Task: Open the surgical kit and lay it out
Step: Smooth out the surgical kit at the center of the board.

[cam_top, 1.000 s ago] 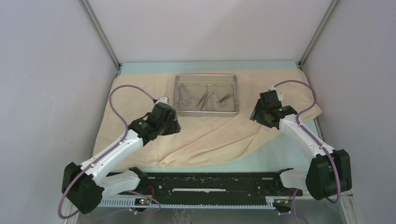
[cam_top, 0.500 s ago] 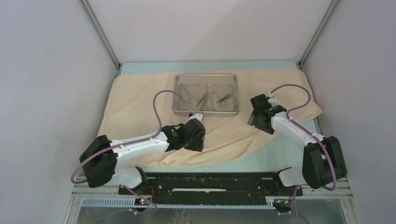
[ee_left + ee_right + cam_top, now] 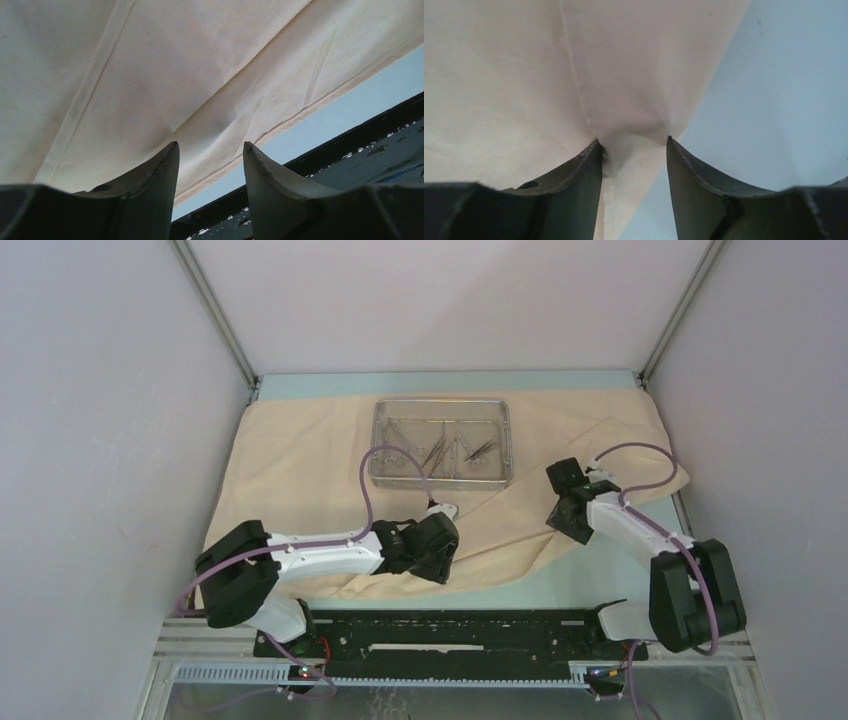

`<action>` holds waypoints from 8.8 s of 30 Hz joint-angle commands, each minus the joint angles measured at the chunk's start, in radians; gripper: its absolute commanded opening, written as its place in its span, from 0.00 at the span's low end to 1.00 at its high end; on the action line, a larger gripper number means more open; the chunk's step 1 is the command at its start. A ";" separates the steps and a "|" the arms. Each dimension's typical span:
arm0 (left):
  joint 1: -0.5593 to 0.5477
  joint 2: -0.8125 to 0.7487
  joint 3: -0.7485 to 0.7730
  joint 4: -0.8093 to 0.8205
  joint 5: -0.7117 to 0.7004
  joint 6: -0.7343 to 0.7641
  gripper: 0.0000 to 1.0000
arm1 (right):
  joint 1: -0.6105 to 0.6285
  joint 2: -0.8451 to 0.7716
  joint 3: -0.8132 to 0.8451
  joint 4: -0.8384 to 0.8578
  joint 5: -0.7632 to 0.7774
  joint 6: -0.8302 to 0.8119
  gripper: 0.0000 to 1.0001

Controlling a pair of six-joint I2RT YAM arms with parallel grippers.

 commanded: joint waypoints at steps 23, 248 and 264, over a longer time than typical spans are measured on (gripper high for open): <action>-0.046 0.011 0.050 0.039 0.033 -0.014 0.52 | -0.220 -0.345 -0.132 -0.281 -0.071 0.205 0.00; 0.047 -0.388 0.108 -0.172 0.203 0.156 0.53 | -0.830 -0.123 0.366 -0.419 0.318 -0.142 0.00; 0.047 -0.419 0.124 -0.199 0.209 0.181 0.53 | -1.016 0.136 0.473 -0.457 0.349 -0.089 0.00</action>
